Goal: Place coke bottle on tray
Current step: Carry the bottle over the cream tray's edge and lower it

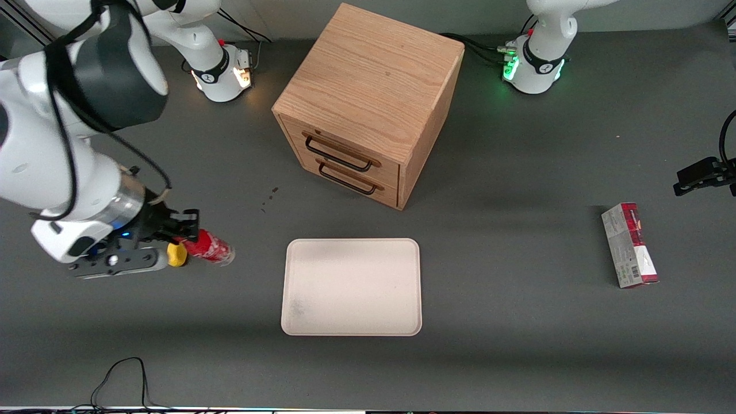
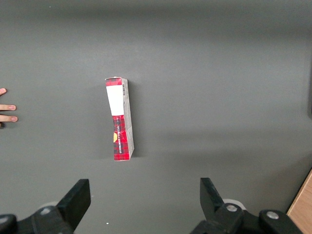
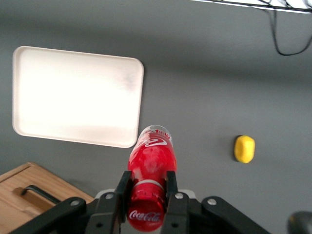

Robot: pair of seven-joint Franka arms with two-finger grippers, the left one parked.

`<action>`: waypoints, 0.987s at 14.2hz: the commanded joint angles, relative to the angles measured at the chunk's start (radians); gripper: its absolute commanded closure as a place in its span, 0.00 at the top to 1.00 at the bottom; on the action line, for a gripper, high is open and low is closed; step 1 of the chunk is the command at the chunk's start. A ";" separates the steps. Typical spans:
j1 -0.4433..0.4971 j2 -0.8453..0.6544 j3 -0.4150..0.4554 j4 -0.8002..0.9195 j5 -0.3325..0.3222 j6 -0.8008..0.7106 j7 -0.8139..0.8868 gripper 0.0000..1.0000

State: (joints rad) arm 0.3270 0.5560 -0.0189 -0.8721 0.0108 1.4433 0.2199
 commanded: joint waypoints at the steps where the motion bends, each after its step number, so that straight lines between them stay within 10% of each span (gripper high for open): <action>1: 0.075 0.021 -0.006 0.054 -0.020 0.014 0.087 0.00; 14: 0.073 0.289 -0.004 0.051 -0.026 0.316 0.108 0.00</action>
State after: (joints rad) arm 0.4002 0.8109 -0.0312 -0.8679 -0.0040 1.7378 0.3214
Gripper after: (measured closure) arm 0.678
